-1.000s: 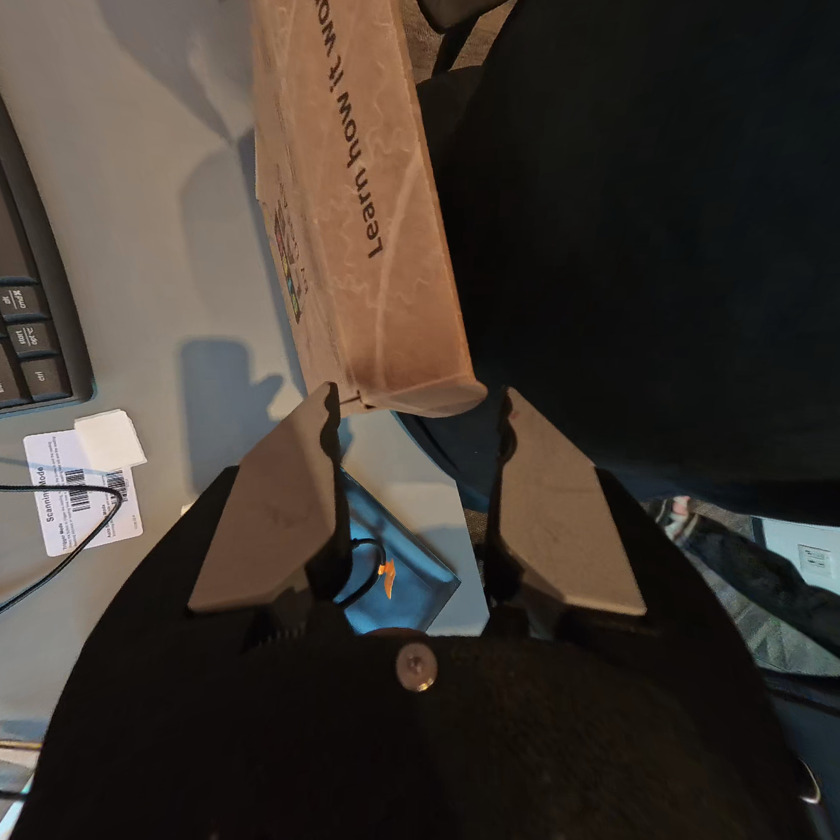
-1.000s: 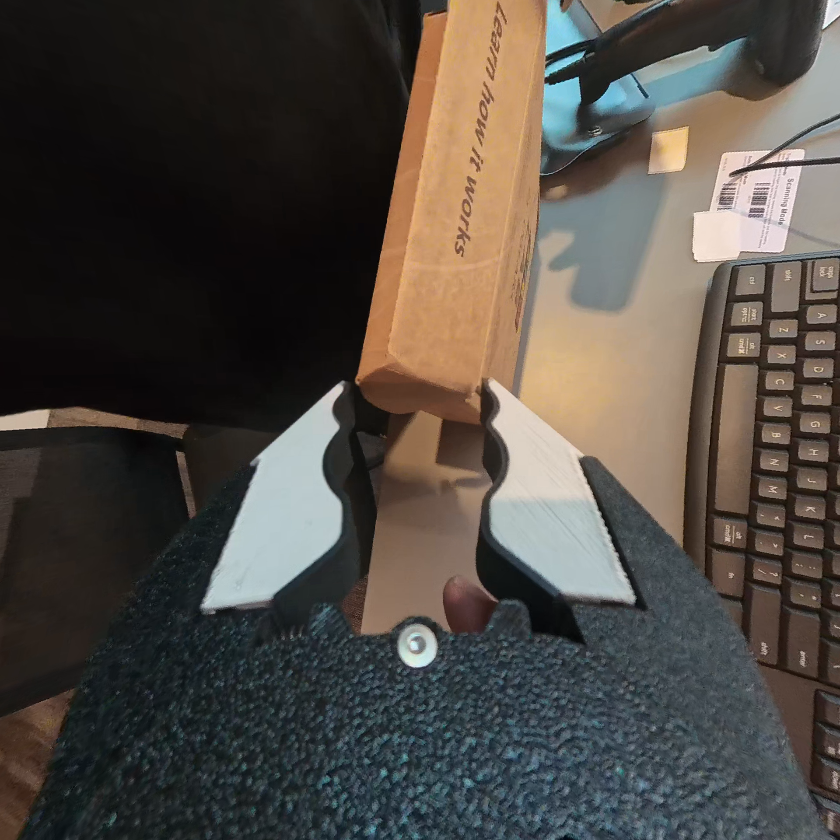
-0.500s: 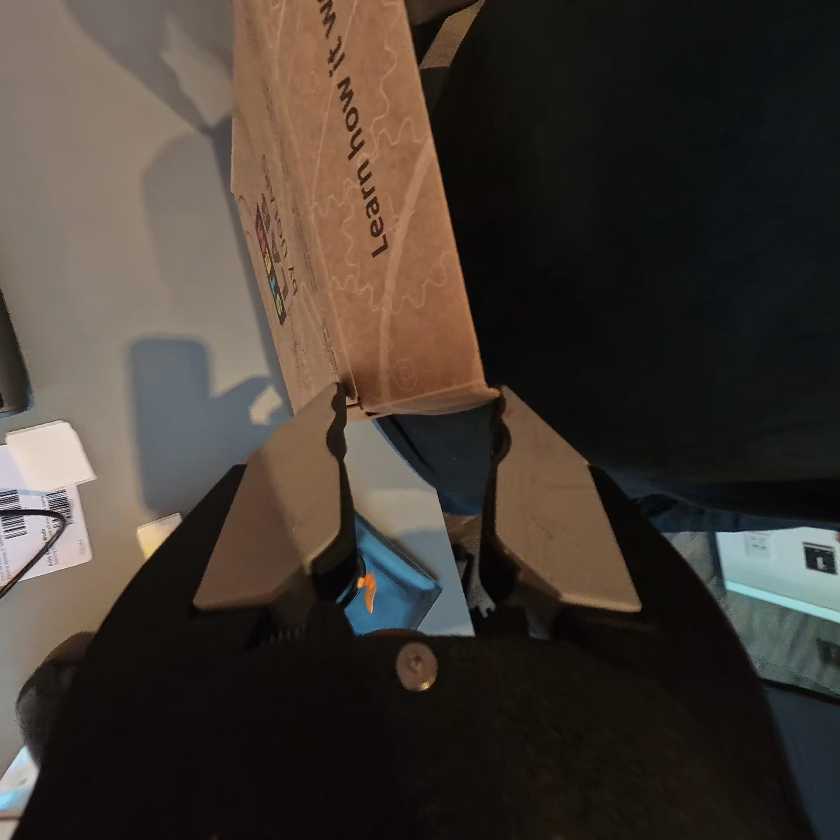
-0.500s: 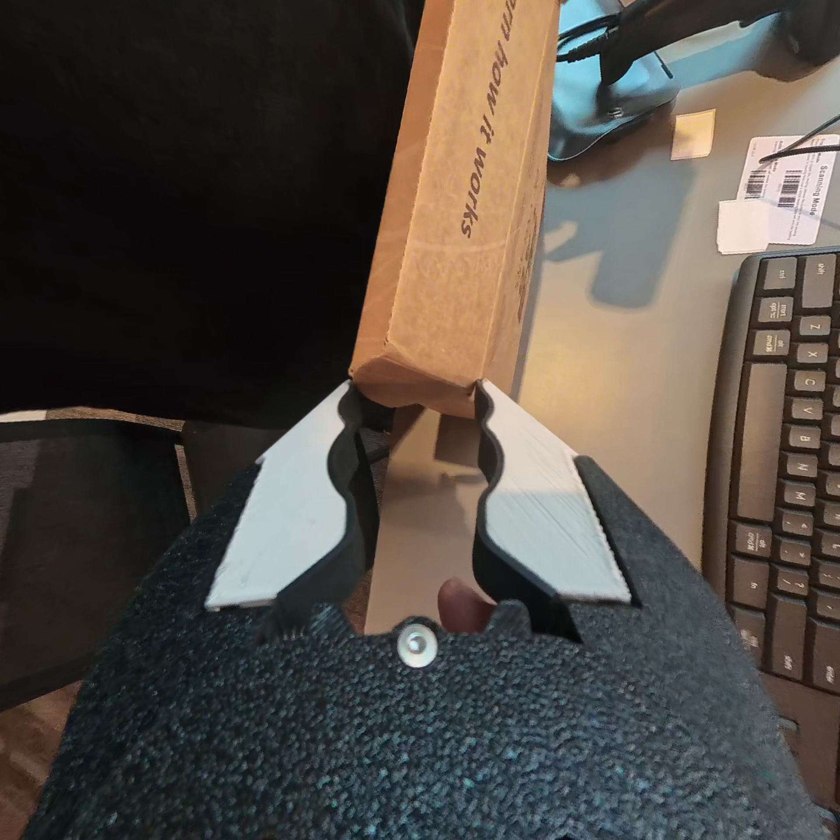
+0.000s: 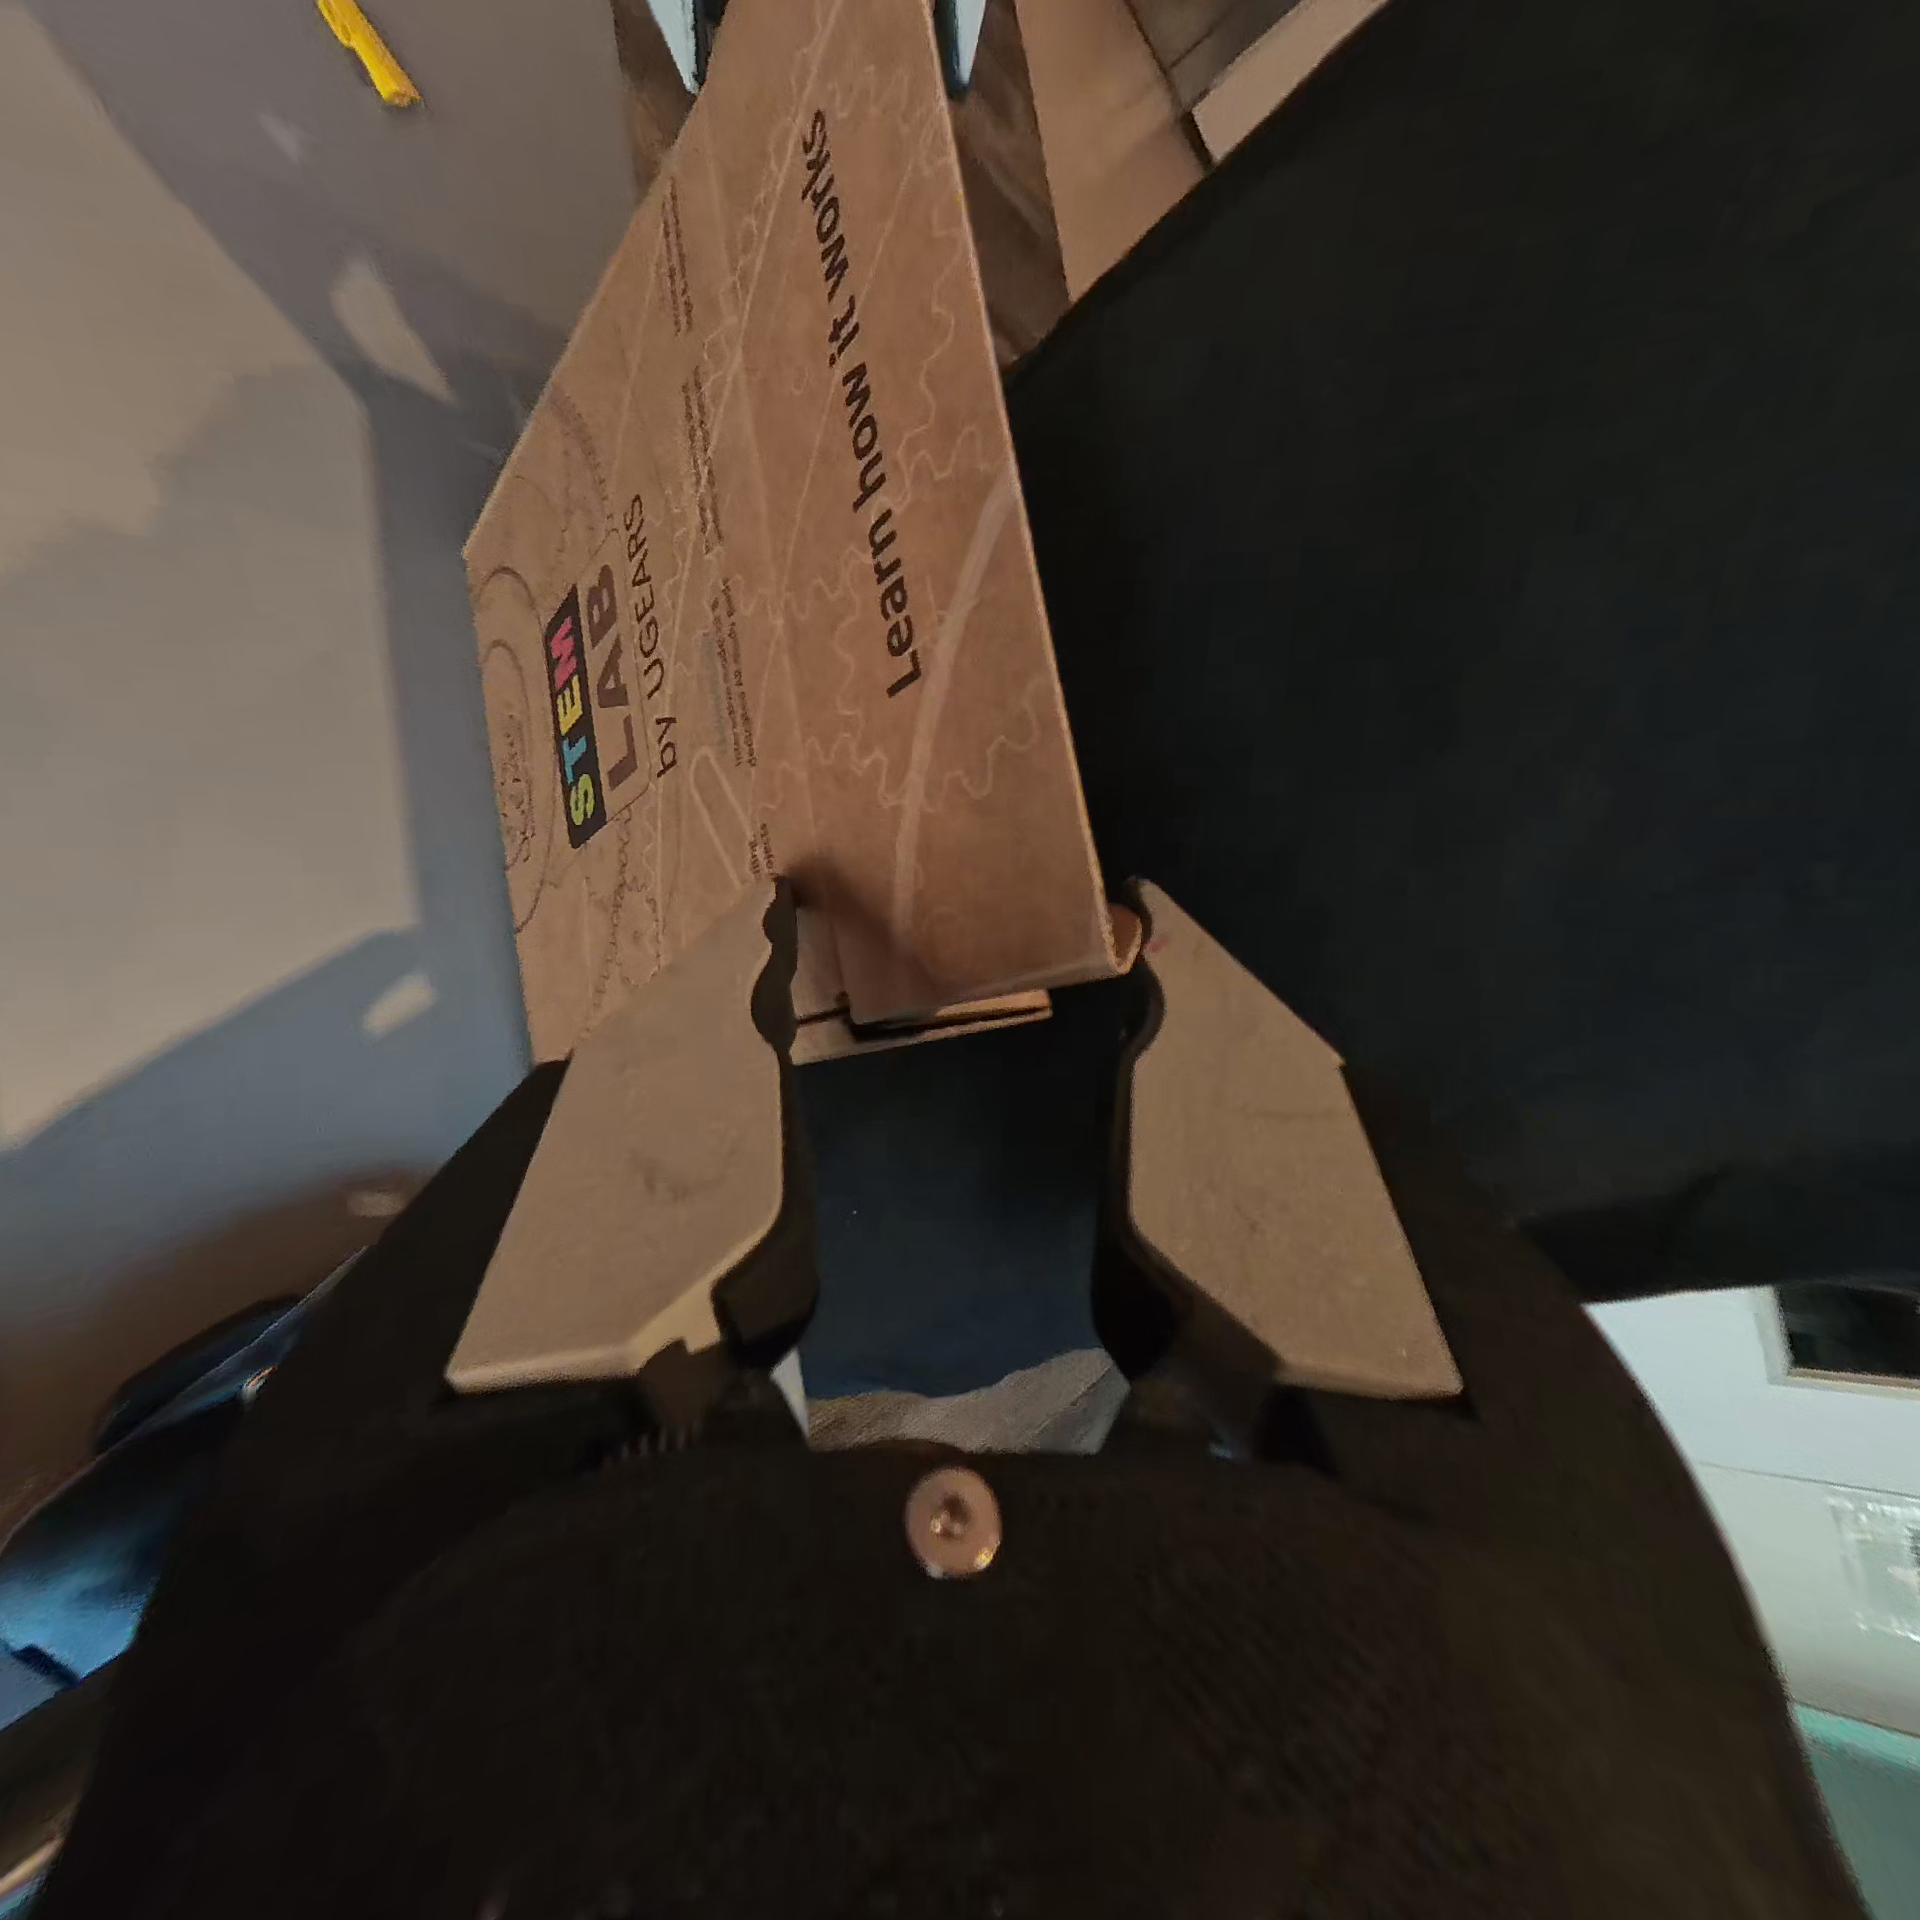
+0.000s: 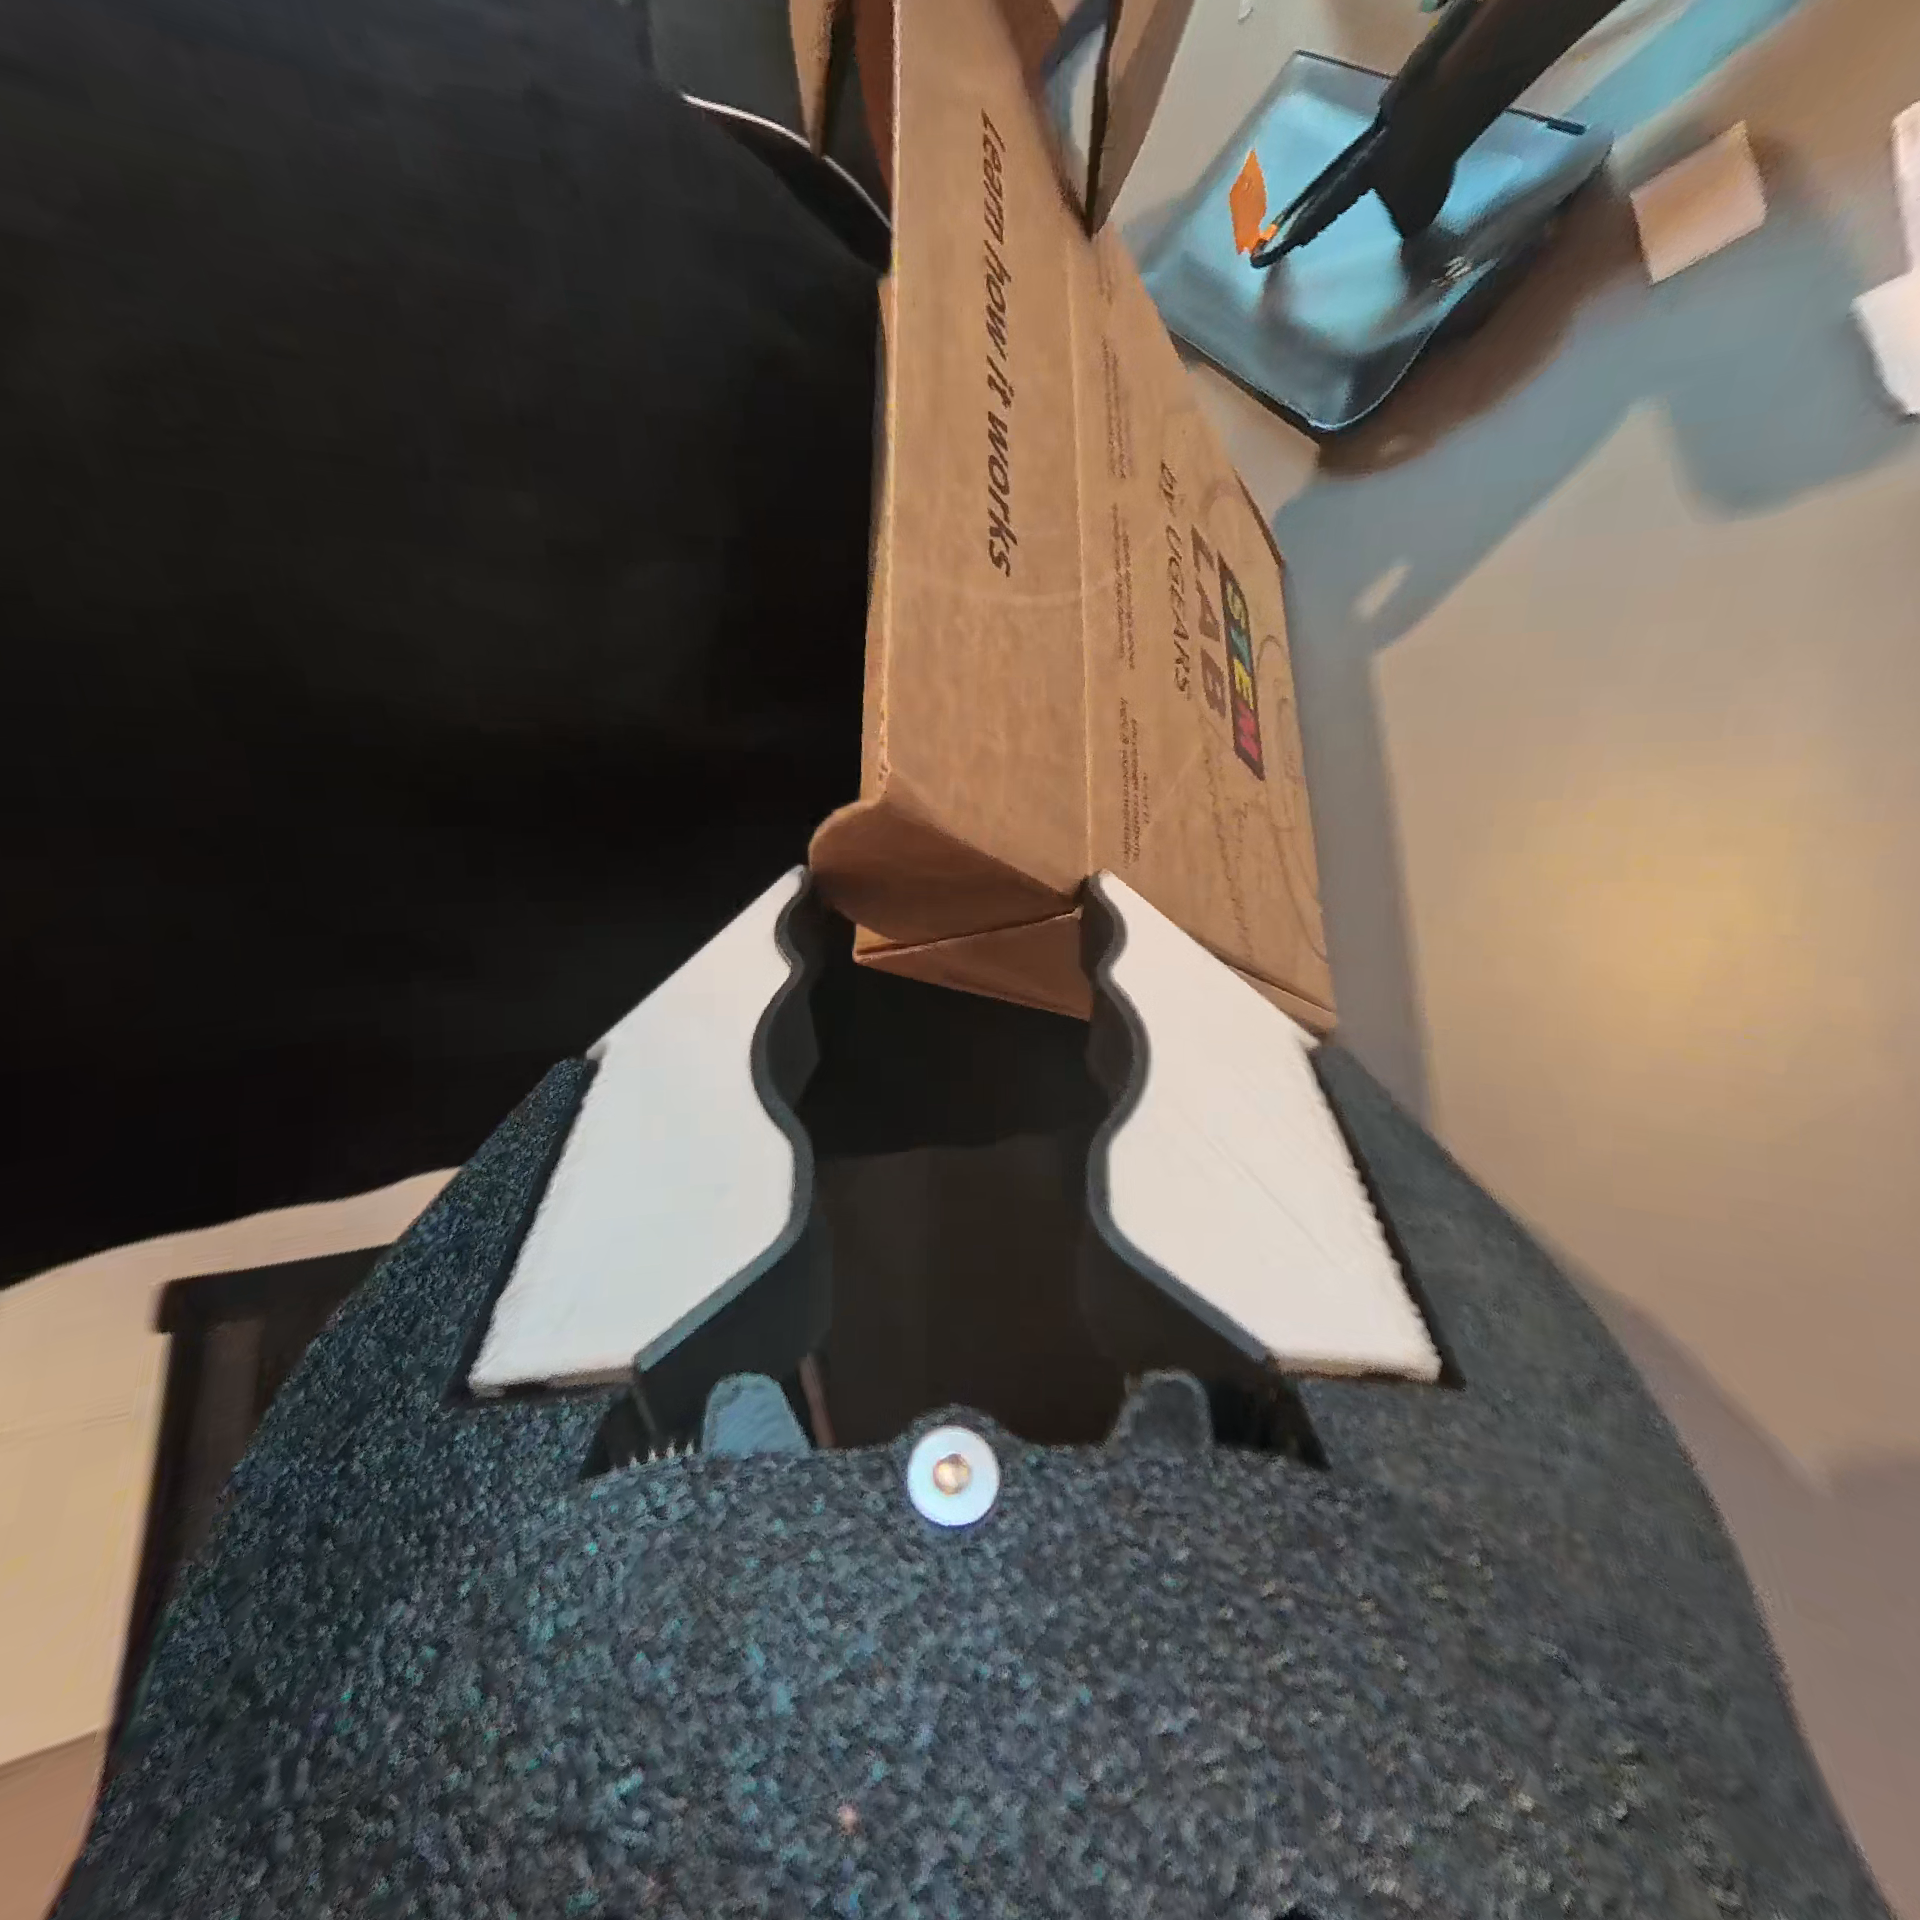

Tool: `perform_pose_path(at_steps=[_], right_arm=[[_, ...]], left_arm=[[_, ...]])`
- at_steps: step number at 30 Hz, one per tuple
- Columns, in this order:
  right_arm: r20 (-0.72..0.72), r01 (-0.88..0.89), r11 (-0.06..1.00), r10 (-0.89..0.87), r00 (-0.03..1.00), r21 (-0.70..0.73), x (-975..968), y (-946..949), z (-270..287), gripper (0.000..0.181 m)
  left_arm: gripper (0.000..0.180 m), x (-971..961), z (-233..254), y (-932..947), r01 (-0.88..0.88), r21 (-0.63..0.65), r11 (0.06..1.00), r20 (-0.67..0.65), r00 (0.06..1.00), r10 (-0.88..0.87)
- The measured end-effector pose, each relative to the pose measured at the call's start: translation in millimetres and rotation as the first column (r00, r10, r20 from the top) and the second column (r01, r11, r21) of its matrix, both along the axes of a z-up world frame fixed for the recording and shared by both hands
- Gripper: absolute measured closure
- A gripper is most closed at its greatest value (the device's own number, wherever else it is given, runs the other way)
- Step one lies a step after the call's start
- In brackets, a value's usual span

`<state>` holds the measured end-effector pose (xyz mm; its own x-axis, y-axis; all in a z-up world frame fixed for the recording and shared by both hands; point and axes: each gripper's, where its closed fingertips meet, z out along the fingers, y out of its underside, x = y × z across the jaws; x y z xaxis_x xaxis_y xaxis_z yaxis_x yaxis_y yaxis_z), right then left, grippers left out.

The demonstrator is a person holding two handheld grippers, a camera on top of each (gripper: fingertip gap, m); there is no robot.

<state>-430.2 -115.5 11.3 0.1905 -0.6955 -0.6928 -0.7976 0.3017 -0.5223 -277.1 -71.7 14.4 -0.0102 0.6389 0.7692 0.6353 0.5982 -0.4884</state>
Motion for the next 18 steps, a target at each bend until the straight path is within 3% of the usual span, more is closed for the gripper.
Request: perform_pose_path(at_steps=[3, 6, 9, 13, 18], right_arm=[[-0.032, 0.032, 0.991, -0.036, 0.999, -0.129, 5, 0, -2, 0.133], [-0.053, 0.070, 0.988, -0.078, 0.996, -0.138, 9, 0, -3, 0.133], [-0.061, 0.133, 0.988, -0.138, 0.989, -0.081, 12, -4, -2, 0.132], [-0.077, 0.217, 0.976, -0.216, 0.973, 0.005, 18, -8, -1, 0.131], [-0.032, 0.093, 0.983, -0.100, 0.995, -0.160, 7, 5, -4, 0.133]], left_arm=[[0.120, 4, -2, 4, 0.003, -0.088, 0.996, 0.030, 1.000, 0.000], [0.119, 6, -2, 10, 0.033, -0.134, 0.990, 0.048, 0.999, -0.027], [0.119, 7, -1, 9, 0.052, -0.106, 0.993, 0.051, 0.998, -0.047], [0.111, 16, -2, 15, 0.103, 0.032, 0.994, 0.089, 0.990, -0.105], [0.110, 13, -4, 14, 0.096, 0.001, 0.995, 0.090, 0.991, -0.095]])
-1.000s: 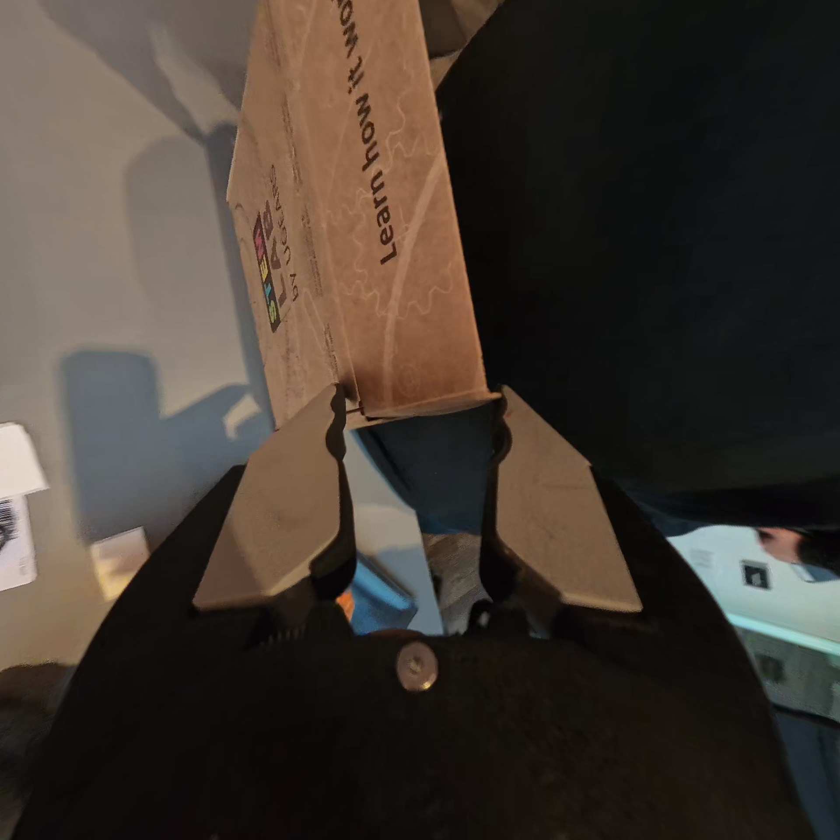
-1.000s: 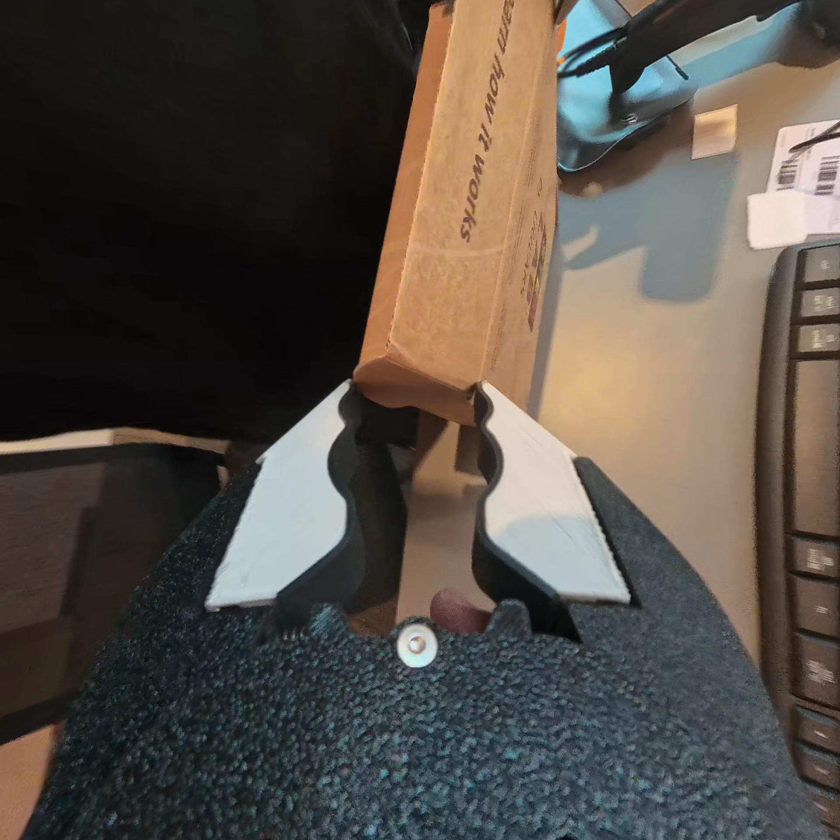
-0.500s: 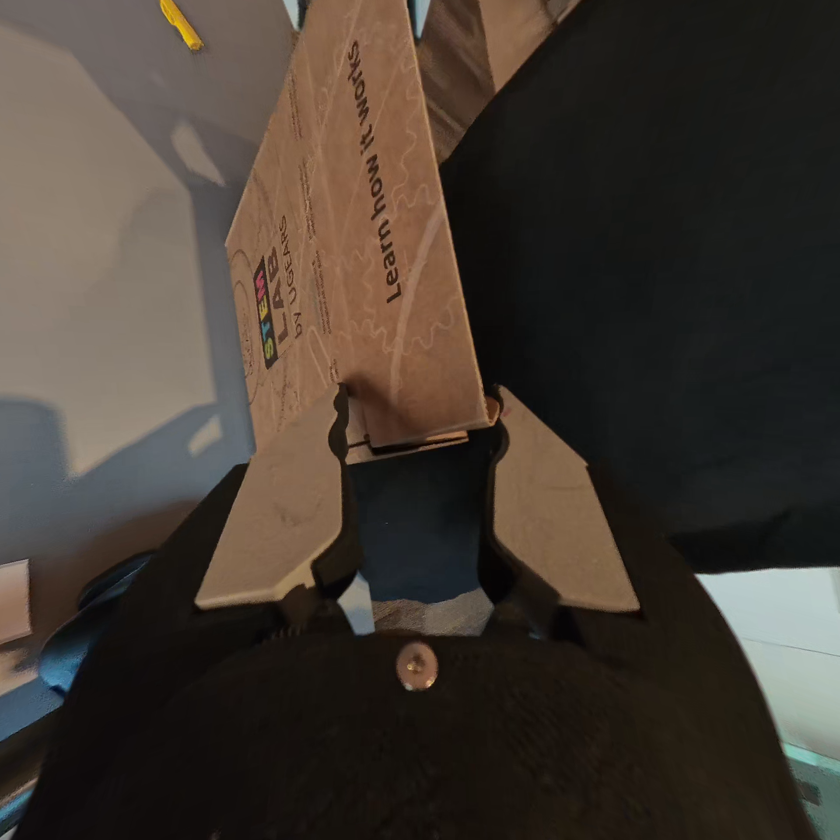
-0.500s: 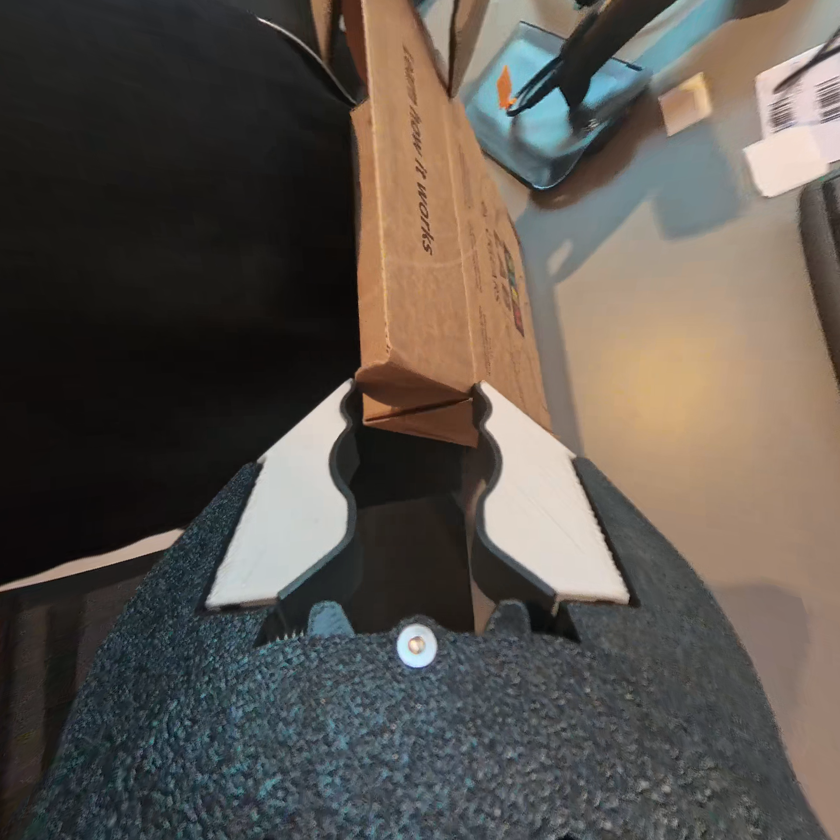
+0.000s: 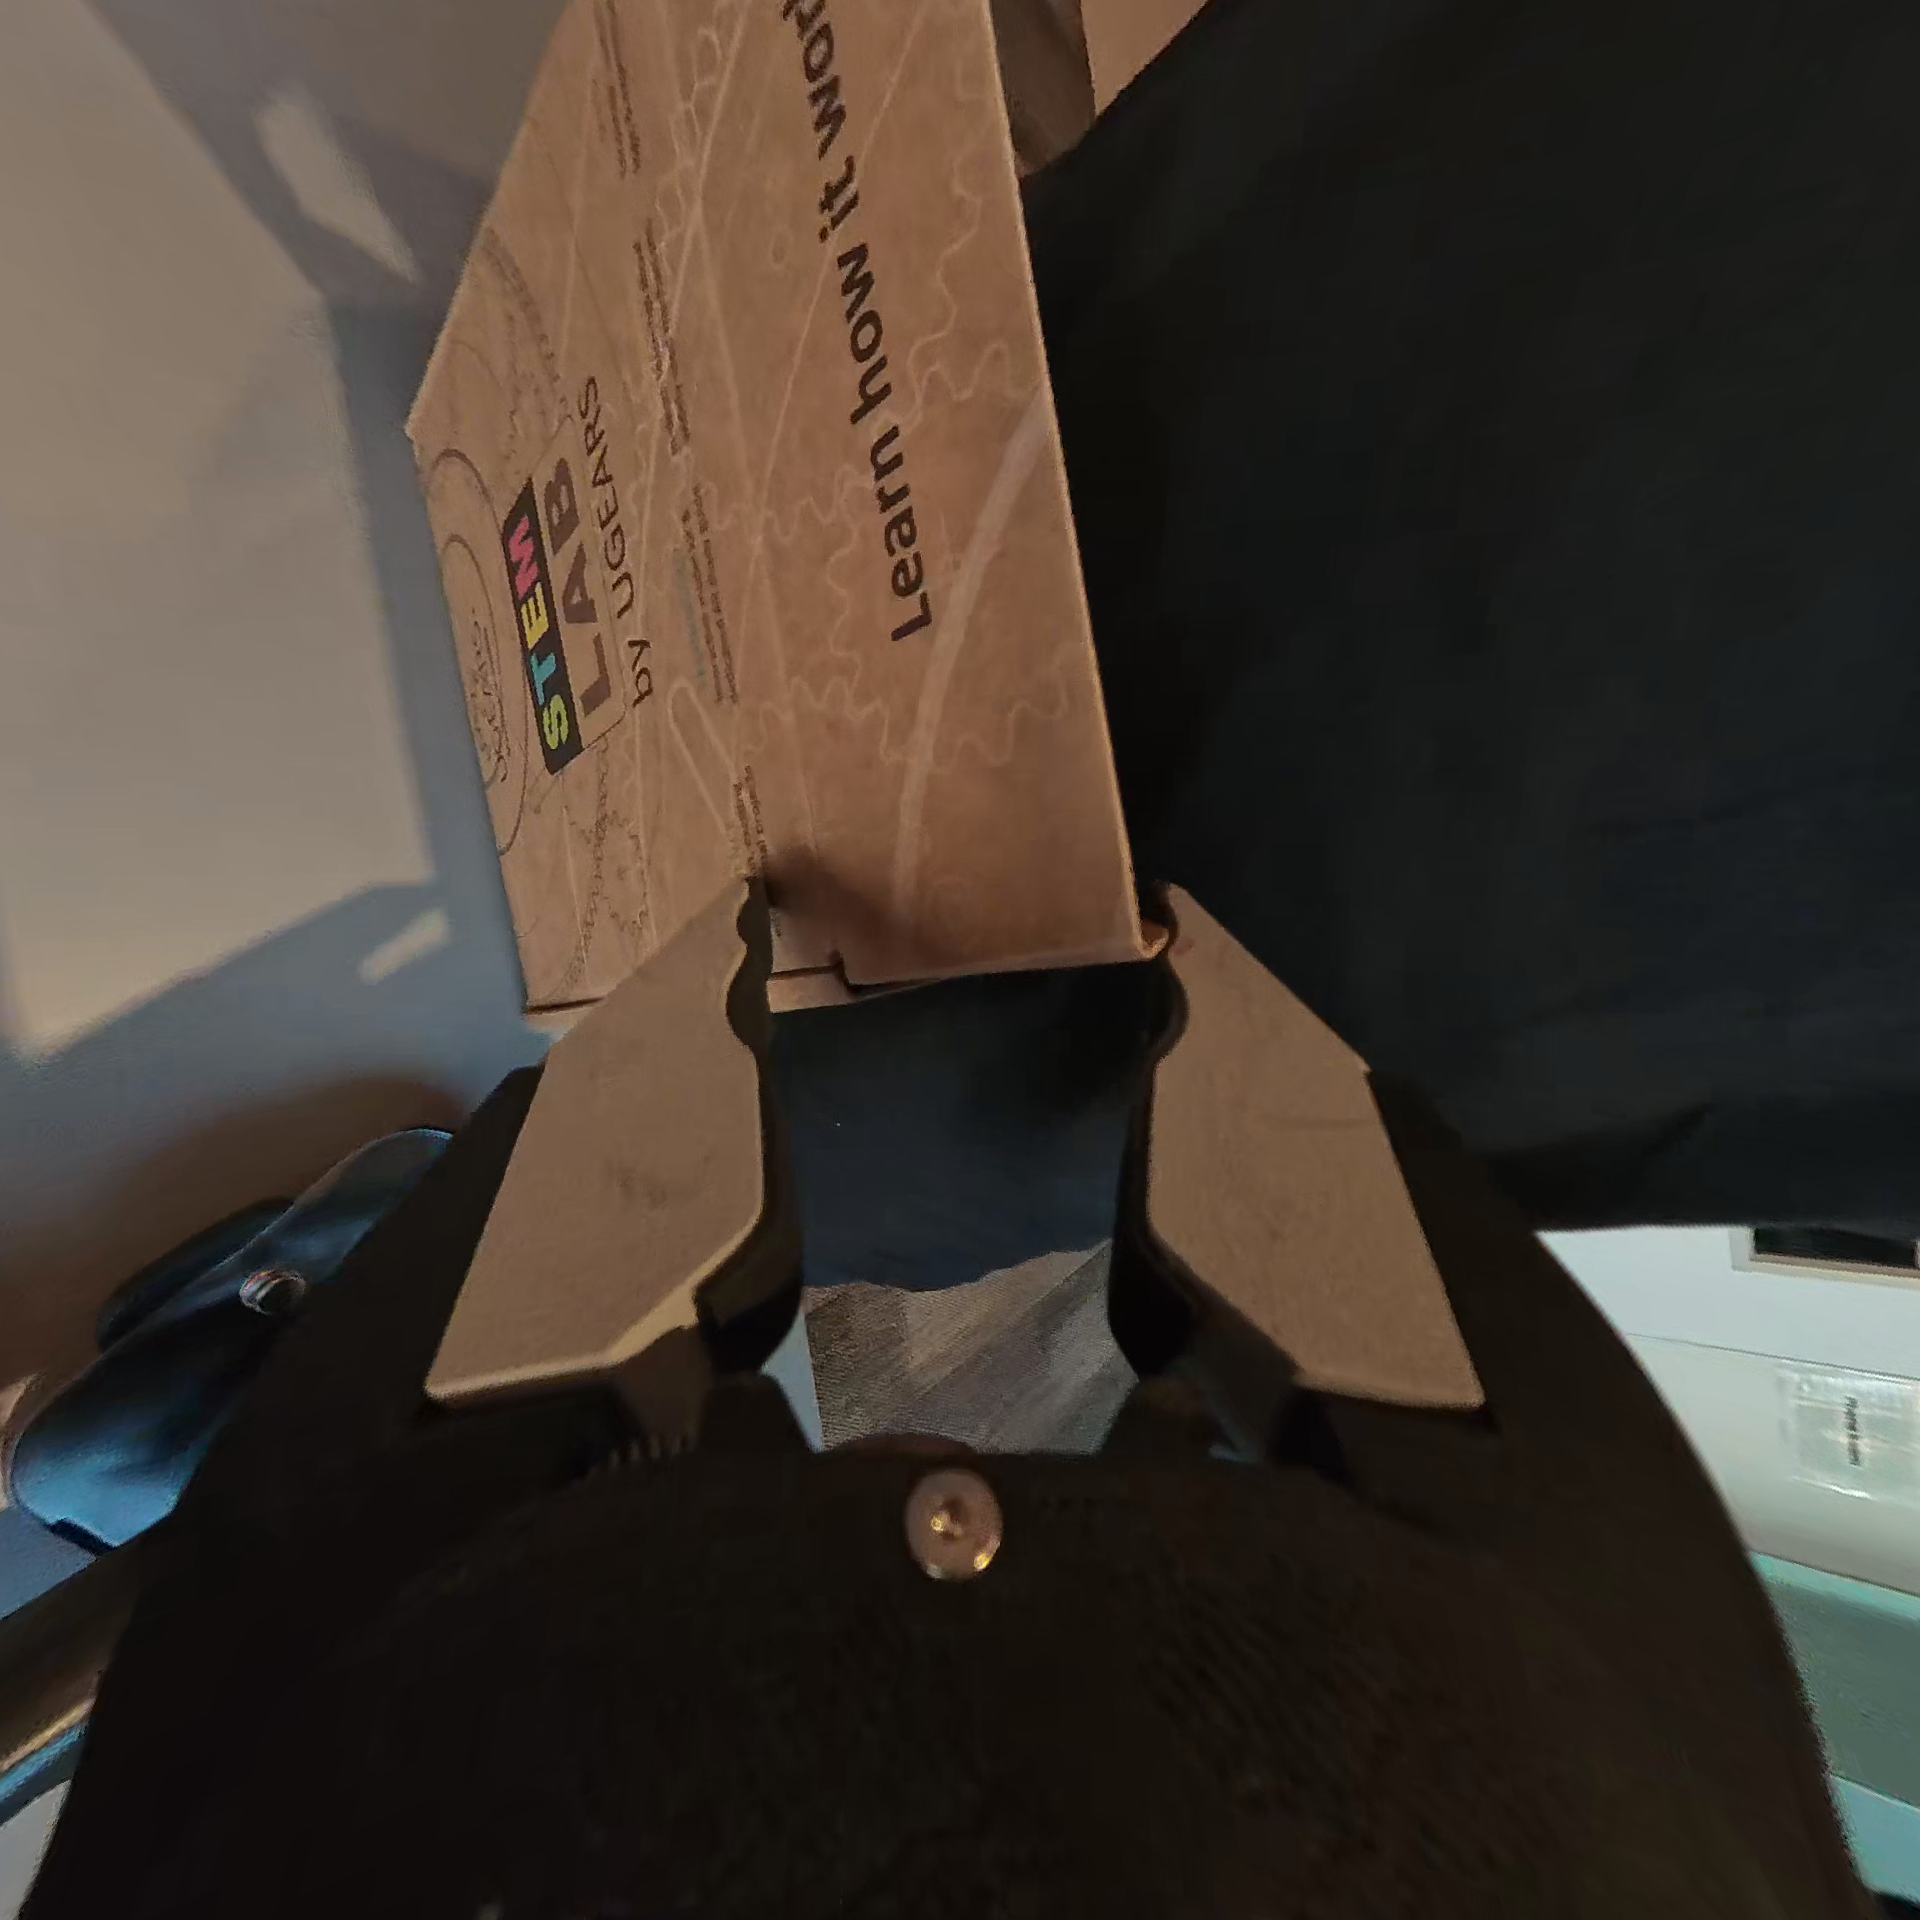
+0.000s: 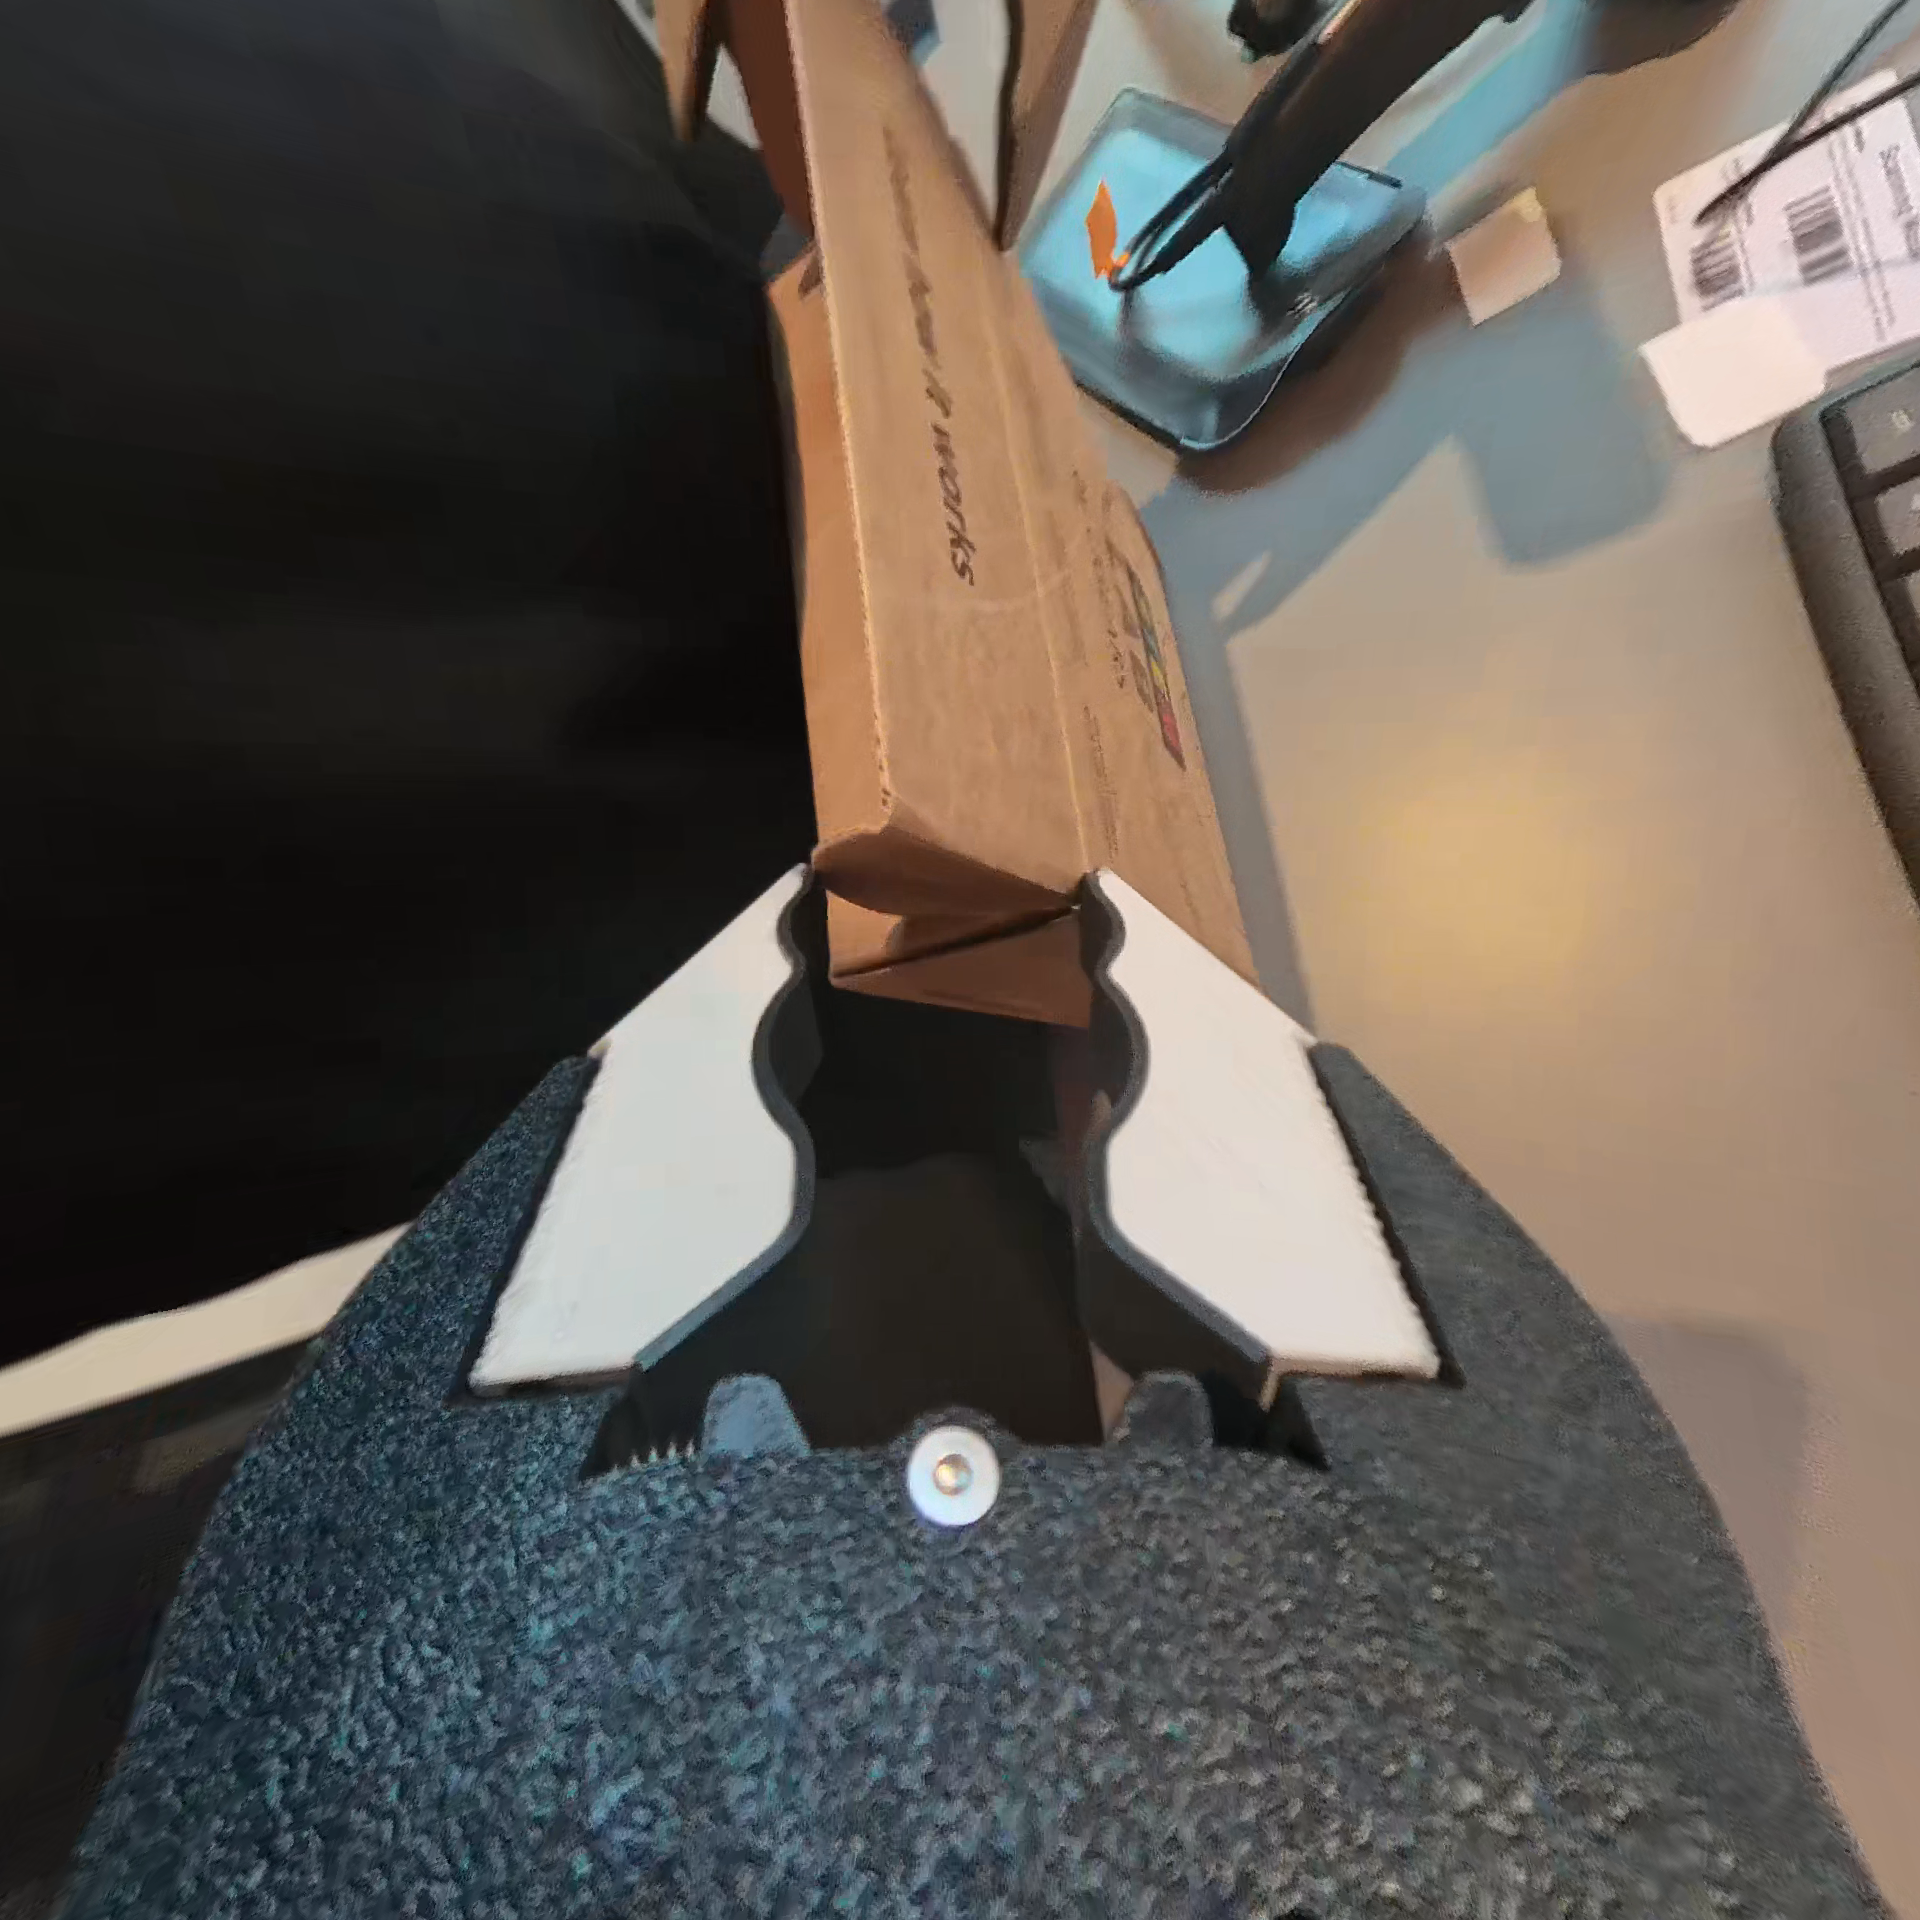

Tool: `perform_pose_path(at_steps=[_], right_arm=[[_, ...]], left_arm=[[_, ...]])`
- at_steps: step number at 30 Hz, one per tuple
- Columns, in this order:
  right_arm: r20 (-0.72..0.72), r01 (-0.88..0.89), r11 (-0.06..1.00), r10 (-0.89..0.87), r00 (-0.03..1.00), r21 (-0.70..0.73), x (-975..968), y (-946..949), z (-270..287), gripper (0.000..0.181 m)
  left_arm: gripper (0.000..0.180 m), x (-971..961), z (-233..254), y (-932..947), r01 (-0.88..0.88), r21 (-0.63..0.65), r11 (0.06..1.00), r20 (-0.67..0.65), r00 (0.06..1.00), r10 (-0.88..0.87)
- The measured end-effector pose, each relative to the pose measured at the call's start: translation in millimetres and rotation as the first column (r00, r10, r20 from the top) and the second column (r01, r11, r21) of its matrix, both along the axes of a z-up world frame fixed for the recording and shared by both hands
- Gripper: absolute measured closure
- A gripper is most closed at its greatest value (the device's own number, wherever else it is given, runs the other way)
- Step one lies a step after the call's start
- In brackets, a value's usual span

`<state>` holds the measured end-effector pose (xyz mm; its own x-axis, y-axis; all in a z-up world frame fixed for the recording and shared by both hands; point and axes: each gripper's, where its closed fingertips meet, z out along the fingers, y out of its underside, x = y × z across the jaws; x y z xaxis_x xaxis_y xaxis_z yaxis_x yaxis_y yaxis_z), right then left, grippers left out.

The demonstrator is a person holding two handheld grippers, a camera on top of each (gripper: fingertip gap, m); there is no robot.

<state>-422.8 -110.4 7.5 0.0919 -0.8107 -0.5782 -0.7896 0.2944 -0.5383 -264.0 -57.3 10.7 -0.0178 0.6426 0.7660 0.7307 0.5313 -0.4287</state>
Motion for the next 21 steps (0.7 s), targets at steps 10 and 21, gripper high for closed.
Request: perform_pose_path(at_steps=[10, 21], right_arm=[[-0.044, -0.109, 0.970, 0.102, 0.994, -0.215, -6.2, 3.8, -5.4, 0.136], [-0.051, -0.102, 0.979, 0.094, 0.994, -0.178, -3.5, 1.4, -5.9, 0.136]], left_arm=[[0.114, 3.0, -1.0, -0.6, -0.111, -0.088, 0.990, 0.093, 0.989, 0.119], [0.116, -0.7, 1.8, 0.0, -0.203, -0.053, 0.978, 0.078, 0.975, 0.207]])
